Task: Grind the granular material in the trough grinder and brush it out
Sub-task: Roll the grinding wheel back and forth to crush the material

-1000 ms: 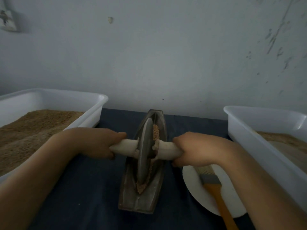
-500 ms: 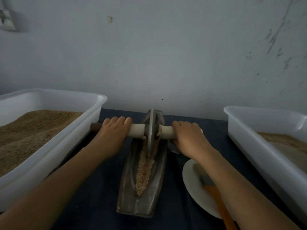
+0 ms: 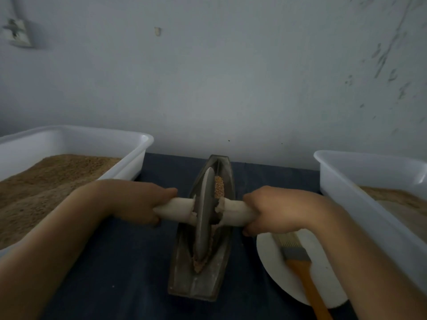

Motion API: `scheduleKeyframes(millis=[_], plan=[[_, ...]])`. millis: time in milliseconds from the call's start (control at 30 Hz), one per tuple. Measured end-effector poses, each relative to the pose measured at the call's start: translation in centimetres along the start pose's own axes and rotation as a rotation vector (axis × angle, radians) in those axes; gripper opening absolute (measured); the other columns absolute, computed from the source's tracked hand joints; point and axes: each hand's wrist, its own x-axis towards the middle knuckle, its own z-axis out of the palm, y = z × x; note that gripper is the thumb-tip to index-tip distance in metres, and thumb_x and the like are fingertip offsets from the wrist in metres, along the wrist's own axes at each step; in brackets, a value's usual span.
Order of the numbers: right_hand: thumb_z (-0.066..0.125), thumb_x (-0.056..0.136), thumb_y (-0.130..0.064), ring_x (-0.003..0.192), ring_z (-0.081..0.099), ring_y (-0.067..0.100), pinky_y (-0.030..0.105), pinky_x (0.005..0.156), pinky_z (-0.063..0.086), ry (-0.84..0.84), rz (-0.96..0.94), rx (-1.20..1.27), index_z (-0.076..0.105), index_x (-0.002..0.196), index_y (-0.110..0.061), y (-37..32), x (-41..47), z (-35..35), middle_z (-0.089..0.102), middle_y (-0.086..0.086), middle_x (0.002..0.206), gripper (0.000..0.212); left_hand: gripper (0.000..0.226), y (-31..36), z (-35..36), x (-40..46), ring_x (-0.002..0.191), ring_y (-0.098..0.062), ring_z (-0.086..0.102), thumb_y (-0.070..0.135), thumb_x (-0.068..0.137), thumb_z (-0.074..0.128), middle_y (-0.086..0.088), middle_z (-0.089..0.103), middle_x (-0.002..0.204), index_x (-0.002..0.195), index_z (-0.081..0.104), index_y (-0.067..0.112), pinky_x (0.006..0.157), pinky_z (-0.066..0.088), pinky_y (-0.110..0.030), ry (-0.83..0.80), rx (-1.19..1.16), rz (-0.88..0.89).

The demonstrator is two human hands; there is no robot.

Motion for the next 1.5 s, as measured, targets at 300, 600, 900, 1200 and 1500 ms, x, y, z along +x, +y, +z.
scheduleKeyframes(millis=[300,600,900,1200,1500], plan=[[0.055,0.089,-0.027,0.092,0.055,0.022,0.03,0.069,0.031,0.388,0.043,-0.12,0.048,0.106,-0.015,2.4,3.8,2.2,0.058,0.004,0.105,0.022,0.024,-0.6,1.8,3.9,0.101,-0.012,0.049,0.024,0.092,0.052,0.004,0.051,0.115,0.11,0.035,0.025,0.089,0.036,-0.027,0.457,0.169,-0.057],[0.055,0.089,-0.026,0.094,0.053,0.022,0.03,0.069,0.023,0.662,0.074,-0.197,0.048,0.105,-0.016,3.1,5.6,3.5,0.058,0.002,0.105,0.02,0.035,-1.0,3.4,6.4,0.105,-0.016,0.048,0.023,0.088,0.056,0.003,0.049,0.117,0.117,0.037,0.023,0.091,0.034,-0.029,0.793,0.309,-0.112],[0.059,0.089,-0.024,0.079,0.048,0.013,0.018,0.05,0.029,0.125,0.06,-0.035,0.053,0.108,-0.011,0.6,1.5,0.8,0.054,0.002,0.096,0.024,0.034,0.1,0.8,1.8,0.094,-0.009,0.049,0.022,0.09,0.057,0.007,0.05,0.106,0.115,0.035,0.026,0.086,0.041,-0.025,0.211,0.096,-0.023],[0.059,0.088,-0.026,0.076,0.051,0.014,0.021,0.051,0.032,0.066,0.016,-0.032,0.058,0.104,-0.008,-0.2,0.4,0.2,0.053,0.001,0.088,0.023,0.031,0.0,0.2,0.5,0.081,-0.003,0.048,0.021,0.09,0.057,0.012,0.048,0.092,0.109,0.035,0.03,0.071,0.039,-0.019,0.021,-0.011,-0.016],[0.055,0.088,-0.028,0.097,0.053,0.023,0.031,0.071,0.027,0.553,0.052,-0.161,0.048,0.107,-0.017,2.8,4.8,3.1,0.057,0.003,0.107,0.023,0.031,-0.8,2.0,5.2,0.11,-0.018,0.051,0.022,0.091,0.053,0.0,0.051,0.12,0.118,0.037,0.021,0.095,0.039,-0.033,0.541,0.237,-0.122]])
